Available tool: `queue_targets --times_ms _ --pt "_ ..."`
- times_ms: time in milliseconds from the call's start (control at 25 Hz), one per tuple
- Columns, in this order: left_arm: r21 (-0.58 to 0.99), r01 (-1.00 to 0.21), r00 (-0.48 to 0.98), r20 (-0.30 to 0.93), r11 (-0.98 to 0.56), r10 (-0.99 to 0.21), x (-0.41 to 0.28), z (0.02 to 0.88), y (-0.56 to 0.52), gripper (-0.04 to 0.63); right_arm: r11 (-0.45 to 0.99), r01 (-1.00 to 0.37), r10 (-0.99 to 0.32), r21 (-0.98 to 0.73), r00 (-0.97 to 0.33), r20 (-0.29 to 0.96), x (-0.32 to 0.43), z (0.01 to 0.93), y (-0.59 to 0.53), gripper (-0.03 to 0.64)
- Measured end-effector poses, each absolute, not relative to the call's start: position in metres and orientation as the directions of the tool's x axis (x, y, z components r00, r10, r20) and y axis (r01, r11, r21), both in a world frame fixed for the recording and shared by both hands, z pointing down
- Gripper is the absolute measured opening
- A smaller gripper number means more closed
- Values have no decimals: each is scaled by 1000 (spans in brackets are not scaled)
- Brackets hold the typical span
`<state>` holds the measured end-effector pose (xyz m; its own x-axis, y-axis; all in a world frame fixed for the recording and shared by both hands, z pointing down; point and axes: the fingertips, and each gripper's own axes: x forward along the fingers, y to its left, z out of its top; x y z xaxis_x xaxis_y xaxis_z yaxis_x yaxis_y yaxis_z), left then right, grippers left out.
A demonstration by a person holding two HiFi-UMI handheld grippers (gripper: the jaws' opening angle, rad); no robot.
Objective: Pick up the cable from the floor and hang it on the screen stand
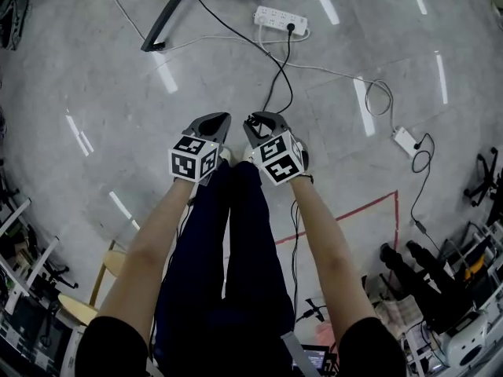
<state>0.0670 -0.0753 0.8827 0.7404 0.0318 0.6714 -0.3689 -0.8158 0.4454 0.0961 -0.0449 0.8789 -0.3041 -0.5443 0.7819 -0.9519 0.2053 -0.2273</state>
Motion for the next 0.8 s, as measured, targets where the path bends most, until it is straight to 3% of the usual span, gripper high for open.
queue_targets --times_ms 800 --pt "480 -371 788 616 -795 5 38 746 -54 8 35 -918 -655 -395 -320 684 67 741 6 114"
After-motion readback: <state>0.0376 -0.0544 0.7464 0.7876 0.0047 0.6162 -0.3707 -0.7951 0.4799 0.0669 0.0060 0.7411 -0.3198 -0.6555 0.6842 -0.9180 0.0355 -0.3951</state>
